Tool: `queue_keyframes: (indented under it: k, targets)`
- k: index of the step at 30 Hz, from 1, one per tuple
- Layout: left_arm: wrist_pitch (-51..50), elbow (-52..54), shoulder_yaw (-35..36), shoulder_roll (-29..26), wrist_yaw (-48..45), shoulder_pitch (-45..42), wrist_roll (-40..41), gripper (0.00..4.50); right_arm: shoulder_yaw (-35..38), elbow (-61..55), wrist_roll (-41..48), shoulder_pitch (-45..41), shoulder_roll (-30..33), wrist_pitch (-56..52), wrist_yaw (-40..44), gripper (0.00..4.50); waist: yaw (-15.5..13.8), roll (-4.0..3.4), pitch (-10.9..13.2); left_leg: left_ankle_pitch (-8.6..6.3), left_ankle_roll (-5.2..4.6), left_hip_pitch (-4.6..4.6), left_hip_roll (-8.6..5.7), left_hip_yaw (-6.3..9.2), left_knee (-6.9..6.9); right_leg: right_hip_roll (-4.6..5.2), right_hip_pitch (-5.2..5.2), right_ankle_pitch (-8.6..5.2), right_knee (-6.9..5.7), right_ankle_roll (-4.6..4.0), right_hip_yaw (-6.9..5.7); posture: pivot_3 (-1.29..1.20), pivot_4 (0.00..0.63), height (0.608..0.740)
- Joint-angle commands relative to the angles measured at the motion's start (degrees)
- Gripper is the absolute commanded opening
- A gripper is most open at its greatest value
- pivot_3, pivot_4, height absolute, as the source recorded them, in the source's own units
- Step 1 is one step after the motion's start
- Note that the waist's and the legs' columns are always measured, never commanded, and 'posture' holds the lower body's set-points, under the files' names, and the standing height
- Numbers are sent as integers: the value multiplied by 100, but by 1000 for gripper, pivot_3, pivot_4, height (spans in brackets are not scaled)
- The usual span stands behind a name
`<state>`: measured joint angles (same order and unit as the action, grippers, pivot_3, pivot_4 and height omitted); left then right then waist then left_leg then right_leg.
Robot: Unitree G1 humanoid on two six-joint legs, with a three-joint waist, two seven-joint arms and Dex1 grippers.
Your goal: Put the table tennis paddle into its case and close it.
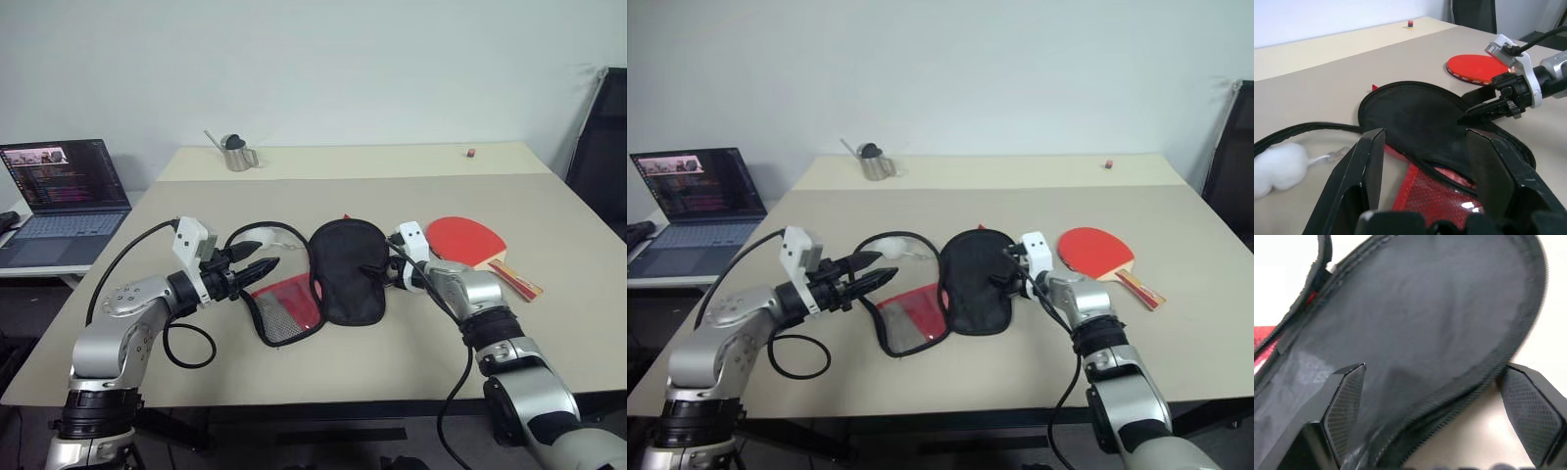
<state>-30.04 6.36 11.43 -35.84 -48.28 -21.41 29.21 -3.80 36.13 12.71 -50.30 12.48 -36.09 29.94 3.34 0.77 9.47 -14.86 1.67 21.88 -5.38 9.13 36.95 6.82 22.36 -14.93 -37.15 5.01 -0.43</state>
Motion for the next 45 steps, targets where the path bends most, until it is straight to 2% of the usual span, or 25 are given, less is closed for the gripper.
queue_keyframes:
  k: [1, 12, 21, 27, 45]
  targets:
    - [68, 234, -2, -68, -1, -82, 36, 2828, -51, 168, -125, -206, -173, 239, 31, 3900, 7, 0, 0, 0, 0, 0, 0, 0, 0, -1, 1, 0, 0, -1, 1, 0, 150, 740]
    - [74, 234, 38, -157, -51, -93, 56, 2828, 427, 714, -120, -533, -444, 508, -275, 121, -2, -3, 2, 0, 1, 2, 0, 0, -1, -1, 6, 1, 0, -2, 2, 0, 150, 740]
    - [-10, 311, -264, -132, -366, -248, 154, 2828, 1032, 794, 72, -605, -437, 389, -835, 53, -7, -4, 2, 0, 1, 4, -1, 0, -2, -1, 8, 1, -1, -2, 3, 0, 150, 740]
    - [-40, 427, -636, -113, -691, -326, 138, 2828, 1062, 310, 71, -393, -224, -23, -921, 53, -7, -4, 2, 0, 1, 8, -1, -1, -2, 0, 11, 1, 0, -2, 4, 0, 150, 740]
    - [5, 335, -1176, 191, -940, -581, 47, 2828, 504, -999, -23, 383, 789, -1150, 15, 53, -18, -4, 2, -1, 0, 10, -1, -7, -3, -1, 11, 1, 1, -2, 5, 0, 150, 740]
